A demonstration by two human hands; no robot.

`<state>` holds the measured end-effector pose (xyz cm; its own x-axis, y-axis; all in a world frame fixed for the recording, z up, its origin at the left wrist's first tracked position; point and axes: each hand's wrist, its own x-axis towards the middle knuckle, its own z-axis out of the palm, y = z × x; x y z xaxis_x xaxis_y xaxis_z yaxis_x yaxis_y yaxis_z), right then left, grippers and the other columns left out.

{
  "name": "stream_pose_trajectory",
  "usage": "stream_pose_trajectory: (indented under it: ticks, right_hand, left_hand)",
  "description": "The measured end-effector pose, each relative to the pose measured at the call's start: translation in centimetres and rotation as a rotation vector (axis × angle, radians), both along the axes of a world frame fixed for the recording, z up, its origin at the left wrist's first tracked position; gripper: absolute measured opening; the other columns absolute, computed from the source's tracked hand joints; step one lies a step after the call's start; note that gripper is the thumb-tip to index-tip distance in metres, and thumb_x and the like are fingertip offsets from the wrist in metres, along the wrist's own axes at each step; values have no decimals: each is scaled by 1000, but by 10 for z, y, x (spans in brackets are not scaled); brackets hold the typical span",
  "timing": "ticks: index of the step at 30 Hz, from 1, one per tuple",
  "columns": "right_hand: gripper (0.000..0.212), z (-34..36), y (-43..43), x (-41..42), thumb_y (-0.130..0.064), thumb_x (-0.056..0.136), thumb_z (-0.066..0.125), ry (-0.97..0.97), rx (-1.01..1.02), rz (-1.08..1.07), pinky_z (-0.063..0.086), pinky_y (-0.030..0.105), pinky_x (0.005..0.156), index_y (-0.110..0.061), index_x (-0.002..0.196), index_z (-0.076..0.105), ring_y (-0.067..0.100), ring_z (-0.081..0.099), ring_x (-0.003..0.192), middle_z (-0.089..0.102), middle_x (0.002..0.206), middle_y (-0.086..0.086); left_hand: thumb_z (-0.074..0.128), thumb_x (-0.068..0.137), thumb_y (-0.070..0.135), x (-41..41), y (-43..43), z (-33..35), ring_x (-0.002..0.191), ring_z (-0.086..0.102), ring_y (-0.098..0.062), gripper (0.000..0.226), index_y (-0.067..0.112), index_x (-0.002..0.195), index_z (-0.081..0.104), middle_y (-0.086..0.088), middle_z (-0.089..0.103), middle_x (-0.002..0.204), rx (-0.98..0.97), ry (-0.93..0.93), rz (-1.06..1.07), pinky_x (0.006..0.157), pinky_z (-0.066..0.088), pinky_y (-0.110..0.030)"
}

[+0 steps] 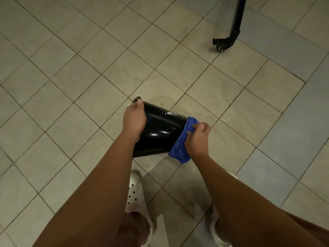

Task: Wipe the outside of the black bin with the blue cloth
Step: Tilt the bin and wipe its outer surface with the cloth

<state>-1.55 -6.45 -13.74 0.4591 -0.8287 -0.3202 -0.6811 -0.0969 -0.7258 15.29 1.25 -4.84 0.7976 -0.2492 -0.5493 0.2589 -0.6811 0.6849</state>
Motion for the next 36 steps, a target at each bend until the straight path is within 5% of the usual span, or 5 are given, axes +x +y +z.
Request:
stream_pose_trajectory:
  ticks: [5, 9, 25, 30, 36]
  right_hand:
    - [23, 0, -4, -4, -8, 93, 48, -21, -174, 196, 40, 26, 100, -7, 116, 51, 16, 41, 112, 33, 135, 9]
    - [48, -13, 13, -15, -6, 93, 49, 61, -206, 327, 11, 36, 115, -4, 139, 37, 30, 9, 143, 16, 154, 14]
    - [70, -6, 8, 2, -12, 91, 54, 219, -212, 408, 15, 36, 114, -6, 148, 13, 35, 13, 138, 4, 153, 20]
    - [81, -5, 23, 8, -5, 69, 78, 161, -272, 515, 24, 50, 109, 3, 138, 38, 47, 28, 133, 33, 146, 23]
    - [58, -11, 12, 7, -28, 101, 34, 170, -218, 477, -5, 36, 115, -6, 149, 10, 34, -8, 143, -4, 156, 14]
  left_hand:
    - [36, 102, 37, 6, 3, -1, 106, 60, -28, 39, 13, 119, 62, -11, 64, 112, -7, 19, 57, 103, 47, -51]
    - [33, 103, 38, 1, 5, -2, 109, 60, -29, 40, 15, 120, 61, -11, 64, 114, -41, 0, 52, 104, 46, -52]
    - [30, 107, 34, -7, 10, -2, 108, 58, -24, 40, 11, 119, 61, -9, 63, 110, -40, -172, 13, 99, 46, -41]
    - [32, 105, 37, -5, 14, -5, 110, 58, -26, 40, 15, 119, 62, -10, 63, 114, -59, -90, 65, 105, 44, -49]
    - [32, 106, 37, -6, 17, -6, 109, 59, -26, 39, 14, 119, 62, -10, 63, 111, -64, -96, 87, 104, 45, -49]
